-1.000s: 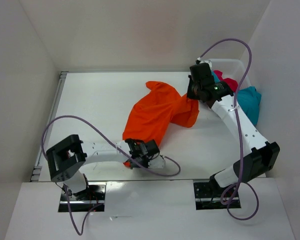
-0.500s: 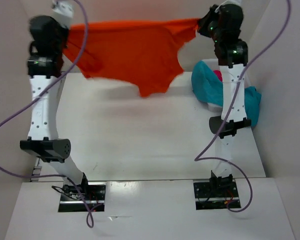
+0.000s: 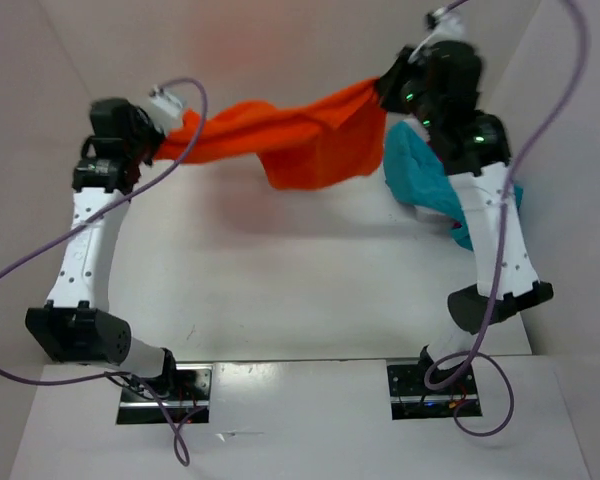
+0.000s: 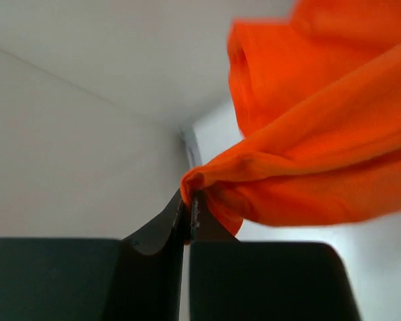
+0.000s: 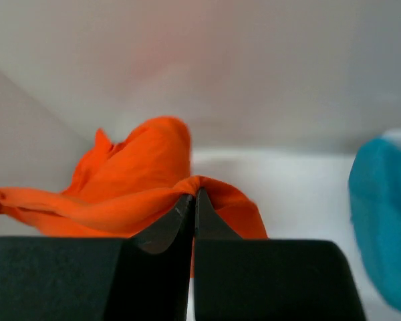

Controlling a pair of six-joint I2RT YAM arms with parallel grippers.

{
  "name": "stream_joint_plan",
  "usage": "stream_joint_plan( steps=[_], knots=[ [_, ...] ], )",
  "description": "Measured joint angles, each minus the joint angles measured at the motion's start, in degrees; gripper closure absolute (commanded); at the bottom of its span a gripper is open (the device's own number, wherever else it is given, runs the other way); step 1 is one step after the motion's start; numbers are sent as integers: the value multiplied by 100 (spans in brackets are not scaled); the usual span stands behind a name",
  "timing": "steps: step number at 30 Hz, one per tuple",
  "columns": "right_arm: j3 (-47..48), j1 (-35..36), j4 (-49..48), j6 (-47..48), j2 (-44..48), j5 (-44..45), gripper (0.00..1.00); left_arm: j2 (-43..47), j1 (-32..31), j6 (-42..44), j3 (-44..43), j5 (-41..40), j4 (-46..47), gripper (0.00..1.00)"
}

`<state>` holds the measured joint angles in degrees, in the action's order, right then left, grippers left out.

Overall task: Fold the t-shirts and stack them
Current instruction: Flatten out the tshirt

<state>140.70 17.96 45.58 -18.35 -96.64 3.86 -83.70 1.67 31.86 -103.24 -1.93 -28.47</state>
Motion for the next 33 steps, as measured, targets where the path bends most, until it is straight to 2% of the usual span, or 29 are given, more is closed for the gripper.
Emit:
stream_joint_plan(
  steps=[3,5,8,9,10,12,14,17,21,27,30,33],
  knots=[
    [-2006,479,-103,-28,289,308,100,129,-44,474,1934,-107,-46,96],
    [-3781,713,-105,-175,549,363,100,227,-118,857,3047,-120,-160,91],
    [-5718,1023,-4,-505,835,339,100,828,-426,1360,4559,-214,-411,84],
    [-6166,1130,57,-636,931,326,100,1093,-581,1502,4940,-245,-507,77],
    [-6561,1279,66,-776,1056,299,100,1355,-743,1628,5237,-240,-586,57],
    [-7121,1665,22,-1086,1294,181,100,1742,-933,1823,5646,-254,-758,42],
    [-7517,1978,-160,-1353,1491,-52,100,1871,-935,1950,5882,-289,-841,33],
    [-7849,2105,-369,-1617,1611,-271,100,1864,-938,2081,6122,-369,-1027,26],
    [-7941,2085,-514,-1727,1613,-280,100,1873,-1051,2079,6210,-452,-1388,23],
    [-7941,2085,-702,-1722,1569,-282,100,1867,-1565,1899,6308,-649,-1574,23],
    [-7941,2085,-748,-1722,1534,-282,100,1786,-1622,1801,6430,-811,-1543,34],
    [-7941,2085,-782,-1716,1530,-280,100,1718,-1624,1755,6544,-1021,-1491,34]
  ],
)
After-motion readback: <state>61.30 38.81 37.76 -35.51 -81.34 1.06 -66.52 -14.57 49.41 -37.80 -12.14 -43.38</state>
